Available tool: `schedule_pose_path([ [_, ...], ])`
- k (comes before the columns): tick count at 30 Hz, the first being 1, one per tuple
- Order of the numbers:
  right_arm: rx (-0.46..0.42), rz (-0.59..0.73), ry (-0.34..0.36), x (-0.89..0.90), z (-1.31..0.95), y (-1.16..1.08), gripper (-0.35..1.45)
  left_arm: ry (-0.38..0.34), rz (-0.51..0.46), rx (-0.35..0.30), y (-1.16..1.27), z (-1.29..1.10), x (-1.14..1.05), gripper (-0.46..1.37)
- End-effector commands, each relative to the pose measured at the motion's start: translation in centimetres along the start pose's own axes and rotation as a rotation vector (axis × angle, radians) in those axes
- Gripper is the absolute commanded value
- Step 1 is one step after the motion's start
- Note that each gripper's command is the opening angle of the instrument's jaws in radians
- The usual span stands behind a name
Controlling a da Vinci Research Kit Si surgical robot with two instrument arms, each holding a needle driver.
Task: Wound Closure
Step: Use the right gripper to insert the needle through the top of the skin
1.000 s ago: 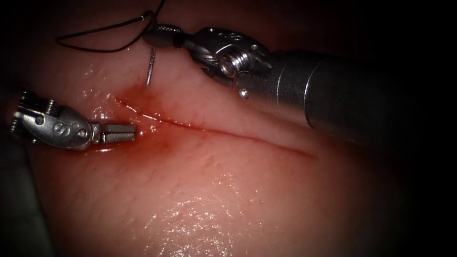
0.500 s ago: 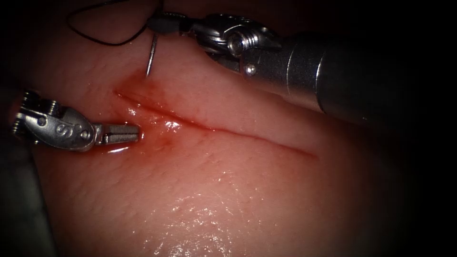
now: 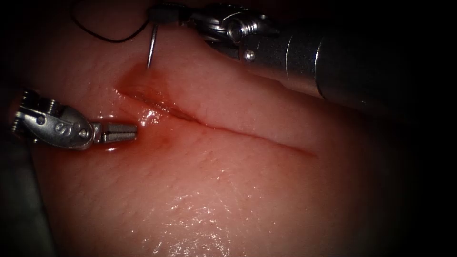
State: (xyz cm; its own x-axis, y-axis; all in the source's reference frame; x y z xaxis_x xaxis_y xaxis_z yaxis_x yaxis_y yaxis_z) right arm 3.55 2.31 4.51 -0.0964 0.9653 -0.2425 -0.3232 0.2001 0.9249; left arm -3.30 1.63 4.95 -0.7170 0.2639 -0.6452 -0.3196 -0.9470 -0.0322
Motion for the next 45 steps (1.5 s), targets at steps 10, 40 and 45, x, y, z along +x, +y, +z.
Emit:
schedule_pose_path([
  [10,-0.034,0.334,-0.173,-0.51,0.10,-0.09,-0.35,0.003,0.000,-0.007,-0.01,-0.01,0.00,-0.35],
  [40,-0.195,0.429,-0.281,-0.56,-0.11,-0.36,-0.35,0.006,-0.001,-0.006,-0.03,-0.01,0.00,-0.35],
  [45,-0.076,0.336,-0.216,-0.56,-0.15,-0.34,-0.35,0.005,-0.001,-0.006,-0.03,-0.01,0.00,-0.35],
])
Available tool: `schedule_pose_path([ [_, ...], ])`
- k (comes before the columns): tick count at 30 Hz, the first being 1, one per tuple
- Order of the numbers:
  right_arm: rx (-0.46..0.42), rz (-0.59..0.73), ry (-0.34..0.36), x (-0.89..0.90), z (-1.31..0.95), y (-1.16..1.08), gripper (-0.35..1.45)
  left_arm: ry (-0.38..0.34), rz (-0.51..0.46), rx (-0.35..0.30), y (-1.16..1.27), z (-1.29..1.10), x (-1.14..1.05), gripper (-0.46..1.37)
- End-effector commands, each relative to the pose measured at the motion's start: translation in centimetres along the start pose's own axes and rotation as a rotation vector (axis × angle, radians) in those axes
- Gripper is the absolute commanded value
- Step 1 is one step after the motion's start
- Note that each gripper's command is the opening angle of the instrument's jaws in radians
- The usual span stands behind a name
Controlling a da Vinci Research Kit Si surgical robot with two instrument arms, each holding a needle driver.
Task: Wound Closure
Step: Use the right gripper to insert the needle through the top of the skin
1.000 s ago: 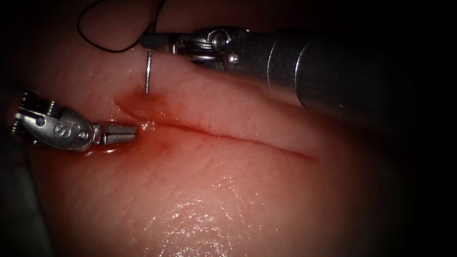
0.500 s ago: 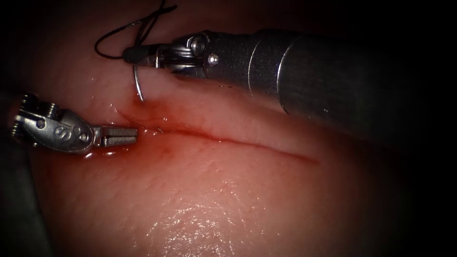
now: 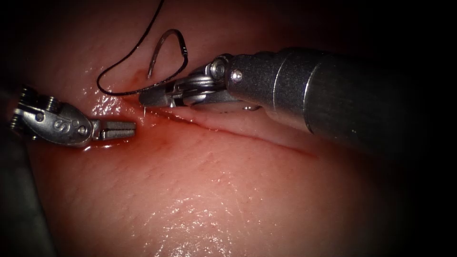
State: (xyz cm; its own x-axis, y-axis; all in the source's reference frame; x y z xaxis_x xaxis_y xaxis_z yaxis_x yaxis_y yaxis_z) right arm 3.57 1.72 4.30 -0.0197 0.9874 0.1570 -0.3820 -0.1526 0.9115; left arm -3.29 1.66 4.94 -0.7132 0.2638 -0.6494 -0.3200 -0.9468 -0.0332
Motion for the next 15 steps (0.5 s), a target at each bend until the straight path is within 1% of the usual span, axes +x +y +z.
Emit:
schedule_pose_path([
  [1,0.008,-0.053,-0.001,-0.05,0.01,0.01,-0.35,0.000,0.000,-0.006,0.00,0.00,0.00,-0.35],
  [3,0.017,-0.096,0.002,-0.08,0.00,0.03,-0.35,0.000,0.000,-0.007,0.00,-0.01,0.00,-0.35],
  [4,0.033,-0.138,0.008,-0.09,-0.02,0.04,-0.15,0.000,0.000,-0.007,0.00,-0.02,0.00,-0.35],
  [5,0.064,-0.161,0.020,-0.08,-0.08,0.04,0.36,0.000,0.000,-0.008,-0.01,-0.02,0.00,-0.35],
  [6,0.078,-0.171,0.025,-0.07,-0.10,0.04,0.66,-0.001,0.000,-0.006,-0.01,-0.03,-0.01,-0.35],
  [7,0.108,-0.199,0.038,-0.05,-0.17,0.05,0.82,0.000,0.001,-0.006,-0.01,-0.03,-0.01,-0.35],
  [8,0.128,-0.196,0.050,-0.04,-0.22,0.05,0.82,0.000,0.001,-0.006,-0.01,-0.03,-0.01,-0.35],
  [9,0.129,-0.206,0.065,-0.03,-0.27,0.06,0.86,0.000,0.001,-0.006,-0.02,-0.03,-0.01,-0.35],
  [10,0.122,-0.268,0.083,-0.01,-0.34,0.07,0.87,0.000,0.001,-0.006,-0.01,-0.03,-0.01,-0.35],
  [11,0.119,-0.284,0.088,-0.01,-0.37,0.07,0.91,0.000,0.001,-0.006,-0.01,-0.03,-0.01,-0.35],
  [12,0.110,-0.316,0.101,0.01,-0.42,0.09,1.08,0.000,0.001,-0.006,-0.01,-0.03,-0.01,-0.35],
  [13,0.103,-0.366,0.116,0.02,-0.47,0.12,1.19,0.000,0.001,-0.006,-0.01,-0.03,-0.01,-0.35],
  [15,0.100,-0.410,0.130,0.05,-0.52,0.15,1.27,0.000,0.001,-0.006,-0.01,-0.03,-0.01,-0.35],
])
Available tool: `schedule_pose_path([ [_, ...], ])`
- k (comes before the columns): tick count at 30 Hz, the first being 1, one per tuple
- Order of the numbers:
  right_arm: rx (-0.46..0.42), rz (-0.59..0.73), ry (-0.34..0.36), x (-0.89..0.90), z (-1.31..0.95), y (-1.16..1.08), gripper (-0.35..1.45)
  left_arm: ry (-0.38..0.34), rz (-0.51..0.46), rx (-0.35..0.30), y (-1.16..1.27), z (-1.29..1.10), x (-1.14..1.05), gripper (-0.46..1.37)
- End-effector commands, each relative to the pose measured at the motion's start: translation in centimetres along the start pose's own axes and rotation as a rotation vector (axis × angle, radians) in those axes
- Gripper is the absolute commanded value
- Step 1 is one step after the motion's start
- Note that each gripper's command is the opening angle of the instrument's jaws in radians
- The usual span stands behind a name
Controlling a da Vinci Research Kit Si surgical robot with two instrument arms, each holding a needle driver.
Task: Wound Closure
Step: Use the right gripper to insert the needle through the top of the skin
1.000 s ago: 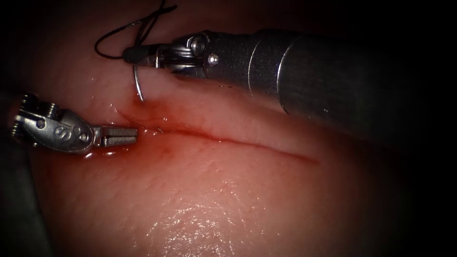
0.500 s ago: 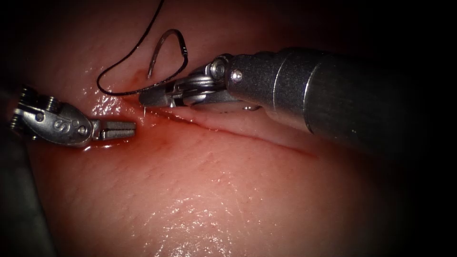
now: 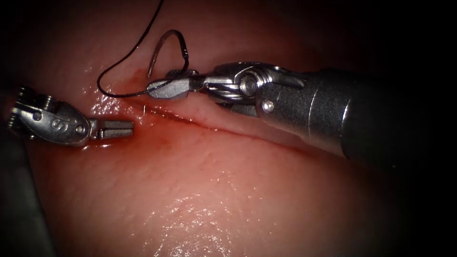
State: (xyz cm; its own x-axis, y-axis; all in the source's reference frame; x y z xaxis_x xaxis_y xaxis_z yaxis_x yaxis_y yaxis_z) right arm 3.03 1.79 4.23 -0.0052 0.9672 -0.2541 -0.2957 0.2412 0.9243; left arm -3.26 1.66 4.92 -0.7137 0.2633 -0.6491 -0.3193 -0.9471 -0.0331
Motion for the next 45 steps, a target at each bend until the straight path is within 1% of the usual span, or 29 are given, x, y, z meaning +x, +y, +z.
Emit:
schedule_pose_path([
  [1,-0.002,-0.073,0.013,-0.01,-0.05,0.06,1.33,0.000,0.000,-0.006,0.00,0.00,0.00,-0.35],
  [5,-0.039,-0.176,0.042,0.06,-0.06,0.20,1.41,0.000,0.000,-0.005,0.01,0.01,0.01,-0.35],
  [7,-0.036,-0.227,0.061,0.11,-0.02,0.26,1.40,0.000,0.000,-0.005,0.01,0.01,0.01,-0.35],
  [9,0.004,-0.312,0.105,0.17,0.07,0.36,1.32,0.000,0.000,-0.005,0.01,0.01,0.01,-0.35],
  [10,0.006,-0.325,0.111,0.18,0.08,0.38,1.31,0.000,0.000,-0.005,0.01,0.01,0.01,-0.35],
  [11,0.012,-0.368,0.129,0.20,0.13,0.42,1.27,0.000,0.000,-0.005,0.01,0.01,0.01,-0.35],
  [13,0.006,-0.425,0.146,0.24,0.22,0.49,1.30,0.000,0.000,-0.004,0.01,0.01,0.01,-0.35],
  [14,-0.002,-0.485,0.157,0.26,0.28,0.52,1.33,0.000,0.000,-0.004,0.01,0.01,0.01,-0.35],
  [17,-0.019,-0.610,0.190,0.32,0.42,0.58,1.36,0.000,0.000,-0.004,0.01,0.01,0.00,-0.35],
  [18,-0.020,-0.622,0.194,0.32,0.43,0.58,1.37,0.000,0.000,-0.004,0.01,0.01,0.00,-0.35],
  [20,-0.013,-0.680,0.229,0.35,0.50,0.58,1.36,0.000,0.000,-0.004,0.01,0.01,0.00,-0.35],
  [21,-0.004,-0.693,0.244,0.34,0.52,0.57,1.34,0.000,0.000,-0.004,0.01,0.01,0.00,-0.35],
  [23,0.034,-0.698,0.261,0.33,0.55,0.57,1.23,0.000,0.000,-0.004,0.01,0.01,0.00,-0.35],
  [24,0.076,-0.704,0.258,0.31,0.56,0.56,1.04,0.000,0.000,-0.004,0.01,0.01,0.01,-0.35],
  [28,0.131,-0.706,0.303,0.32,0.57,0.56,1.02,0.000,0.000,-0.004,0.01,0.01,0.00,-0.35],
  [29,0.157,-0.706,0.338,0.32,0.58,0.56,1.01,0.000,0.000,-0.004,0.01,0.01,0.00,-0.35],
  [30,0.164,-0.706,0.348,0.31,0.59,0.55,1.00,0.000,0.000,-0.004,0.01,0.01,0.00,-0.35],
  [35,0.175,-0.696,0.366,0.30,0.64,0.54,1.01,0.000,0.000,-0.004,0.01,0.01,0.01,-0.35],
  [37,0.179,-0.691,0.377,0.29,0.66,0.54,0.97,0.000,0.000,-0.004,0.01,0.01,0.00,-0.35],
  [40,0.183,-0.686,0.385,0.28,0.68,0.55,0.71,0.000,0.000,-0.004,0.01,0.01,0.01,-0.35],
  [42,0.186,-0.686,0.391,0.28,0.68,0.55,0.50,0.000,0.000,-0.005,0.01,0.01,0.01,-0.35],
  [44,0.186,-0.686,0.391,0.29,0.68,0.55,0.23,0.000,0.000,-0.005,0.01,0.01,0.01,-0.35],
  [45,0.193,-0.687,0.390,0.29,0.67,0.55,-0.35,0.000,0.000,-0.005,0.01,0.01,0.01,-0.35],
])
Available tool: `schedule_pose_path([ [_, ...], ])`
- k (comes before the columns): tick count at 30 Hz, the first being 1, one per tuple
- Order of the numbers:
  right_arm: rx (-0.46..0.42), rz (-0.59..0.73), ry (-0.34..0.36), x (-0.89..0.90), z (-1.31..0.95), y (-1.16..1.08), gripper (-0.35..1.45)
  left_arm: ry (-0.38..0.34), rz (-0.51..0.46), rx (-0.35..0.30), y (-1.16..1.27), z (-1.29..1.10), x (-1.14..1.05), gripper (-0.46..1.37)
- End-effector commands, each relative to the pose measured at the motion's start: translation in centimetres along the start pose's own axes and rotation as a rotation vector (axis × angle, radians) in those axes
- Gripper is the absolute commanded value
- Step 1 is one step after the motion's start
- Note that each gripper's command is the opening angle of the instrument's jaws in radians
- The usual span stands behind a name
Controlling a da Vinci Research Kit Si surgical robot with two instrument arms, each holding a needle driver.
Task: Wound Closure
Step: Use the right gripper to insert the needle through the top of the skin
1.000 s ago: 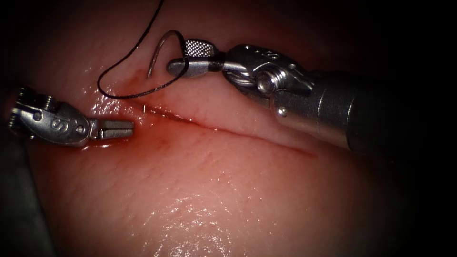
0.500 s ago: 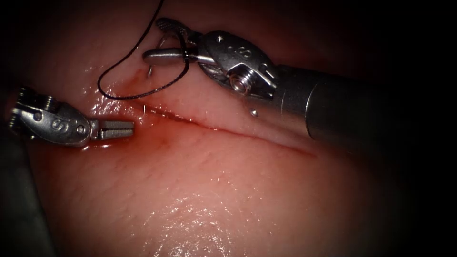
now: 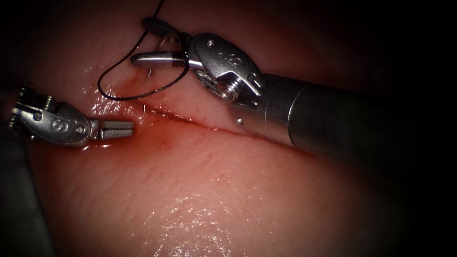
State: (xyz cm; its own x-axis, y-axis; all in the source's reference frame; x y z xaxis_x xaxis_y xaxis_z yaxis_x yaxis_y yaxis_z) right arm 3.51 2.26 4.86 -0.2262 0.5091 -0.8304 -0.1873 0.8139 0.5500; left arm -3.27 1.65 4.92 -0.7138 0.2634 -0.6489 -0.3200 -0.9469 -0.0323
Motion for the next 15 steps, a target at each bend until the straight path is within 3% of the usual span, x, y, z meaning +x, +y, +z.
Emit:
schedule_pose_path([
  [1,0.016,0.018,-0.002,0.00,-0.01,0.00,-0.35,0.000,0.000,-0.006,0.00,0.00,0.00,-0.35],
  [6,-0.010,0.102,-0.024,0.02,0.02,0.04,-0.35,0.000,0.000,-0.006,0.00,0.00,0.00,-0.35],
  [11,-0.081,0.254,-0.147,0.04,0.05,0.05,-0.35,0.000,0.000,-0.006,0.00,0.00,0.00,-0.35],
  [14,-0.171,0.590,-0.202,0.00,0.07,0.03,-0.35,0.000,0.000,-0.006,0.00,0.00,0.00,-0.35],
  [15,-0.185,0.641,-0.220,-0.02,0.08,0.03,-0.35,0.000,0.000,-0.006,0.00,0.00,0.00,-0.35],
])
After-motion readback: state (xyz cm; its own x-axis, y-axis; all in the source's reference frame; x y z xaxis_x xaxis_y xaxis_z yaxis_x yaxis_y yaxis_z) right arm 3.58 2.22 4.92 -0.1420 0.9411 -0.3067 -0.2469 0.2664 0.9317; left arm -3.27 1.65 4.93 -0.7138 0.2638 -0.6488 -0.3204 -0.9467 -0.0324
